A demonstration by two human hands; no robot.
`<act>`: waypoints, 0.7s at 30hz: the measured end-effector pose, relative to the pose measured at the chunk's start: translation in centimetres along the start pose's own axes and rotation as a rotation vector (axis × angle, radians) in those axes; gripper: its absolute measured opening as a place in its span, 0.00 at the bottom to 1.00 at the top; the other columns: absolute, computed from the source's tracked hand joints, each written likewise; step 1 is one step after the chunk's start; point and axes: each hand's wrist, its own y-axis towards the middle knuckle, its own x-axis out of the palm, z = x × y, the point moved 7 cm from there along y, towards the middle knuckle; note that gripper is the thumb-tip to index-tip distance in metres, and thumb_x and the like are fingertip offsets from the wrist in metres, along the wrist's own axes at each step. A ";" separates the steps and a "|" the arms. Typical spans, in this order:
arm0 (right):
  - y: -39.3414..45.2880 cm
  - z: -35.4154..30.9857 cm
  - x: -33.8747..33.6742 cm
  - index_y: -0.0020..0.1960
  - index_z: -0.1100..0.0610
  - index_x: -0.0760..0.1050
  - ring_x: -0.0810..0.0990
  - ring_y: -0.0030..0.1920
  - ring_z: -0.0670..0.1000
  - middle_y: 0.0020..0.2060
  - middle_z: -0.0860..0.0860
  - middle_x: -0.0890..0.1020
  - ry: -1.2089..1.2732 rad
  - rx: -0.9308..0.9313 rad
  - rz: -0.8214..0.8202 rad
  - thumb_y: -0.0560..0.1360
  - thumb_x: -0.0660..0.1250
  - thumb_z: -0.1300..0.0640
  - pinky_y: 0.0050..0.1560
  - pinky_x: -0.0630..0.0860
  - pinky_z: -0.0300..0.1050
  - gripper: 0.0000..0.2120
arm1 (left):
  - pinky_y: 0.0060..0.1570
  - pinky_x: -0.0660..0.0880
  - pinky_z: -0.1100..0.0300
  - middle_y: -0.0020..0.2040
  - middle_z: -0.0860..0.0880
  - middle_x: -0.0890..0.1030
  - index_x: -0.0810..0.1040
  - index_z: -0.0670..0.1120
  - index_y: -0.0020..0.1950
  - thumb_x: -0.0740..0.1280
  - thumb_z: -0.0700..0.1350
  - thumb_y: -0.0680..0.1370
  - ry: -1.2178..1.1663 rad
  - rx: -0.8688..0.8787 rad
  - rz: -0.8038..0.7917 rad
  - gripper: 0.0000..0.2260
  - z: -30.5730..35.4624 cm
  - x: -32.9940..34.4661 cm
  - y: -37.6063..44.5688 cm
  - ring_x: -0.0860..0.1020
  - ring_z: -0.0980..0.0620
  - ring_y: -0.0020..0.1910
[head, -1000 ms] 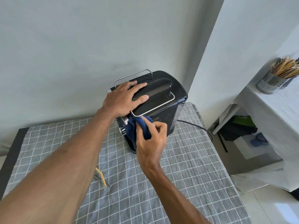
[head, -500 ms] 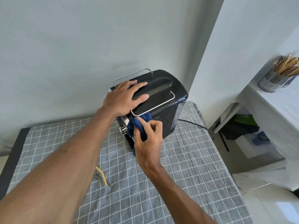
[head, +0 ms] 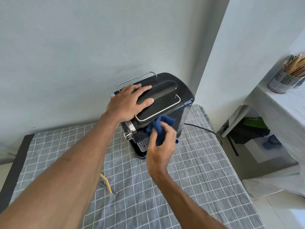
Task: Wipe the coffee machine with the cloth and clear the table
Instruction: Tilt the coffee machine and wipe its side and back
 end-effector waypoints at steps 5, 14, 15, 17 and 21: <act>2.5 3.1 -1.8 0.65 0.54 0.74 0.79 0.59 0.46 0.58 0.48 0.77 -0.124 0.058 0.048 0.83 0.64 0.59 0.61 0.79 0.49 0.11 | 0.68 0.67 0.39 0.81 0.58 0.61 0.58 0.70 0.79 0.50 0.73 0.79 -0.006 0.000 -0.004 0.28 0.1 0.0 0.0 0.59 0.53 0.79; 2.2 7.6 0.0 0.80 0.36 0.58 0.66 0.79 0.57 0.82 0.41 0.59 -0.065 0.193 -0.084 0.81 0.62 0.40 0.73 0.71 0.63 0.29 | 0.67 0.68 0.38 0.80 0.58 0.61 0.57 0.70 0.79 0.49 0.74 0.79 0.017 -0.003 -0.002 0.28 0.1 0.2 0.1 0.59 0.52 0.79; 1.2 7.5 0.1 0.82 0.41 0.57 0.64 0.80 0.52 0.81 0.37 0.57 -0.131 0.181 -0.086 0.83 0.61 0.45 0.77 0.68 0.59 0.29 | 0.66 0.68 0.38 0.80 0.58 0.61 0.57 0.70 0.79 0.49 0.74 0.79 0.019 -0.001 -0.005 0.28 0.0 0.2 0.2 0.59 0.52 0.79; 0.9 8.2 -0.4 0.81 0.47 0.61 0.69 0.75 0.44 0.76 0.40 0.67 -0.167 0.232 -0.039 0.85 0.60 0.51 0.77 0.67 0.47 0.25 | 0.66 0.69 0.38 0.81 0.58 0.61 0.56 0.70 0.79 0.48 0.74 0.79 0.020 -0.003 -0.006 0.29 -0.1 0.3 0.2 0.59 0.52 0.79; 2.5 11.8 -1.7 0.59 0.54 0.79 0.79 0.40 0.41 0.41 0.45 0.79 -0.171 0.621 0.130 0.85 0.63 0.50 0.42 0.78 0.31 0.10 | 0.66 0.69 0.37 0.80 0.57 0.61 0.56 0.70 0.79 0.49 0.74 0.79 0.022 -0.002 -0.006 0.28 -0.2 0.3 0.3 0.59 0.51 0.79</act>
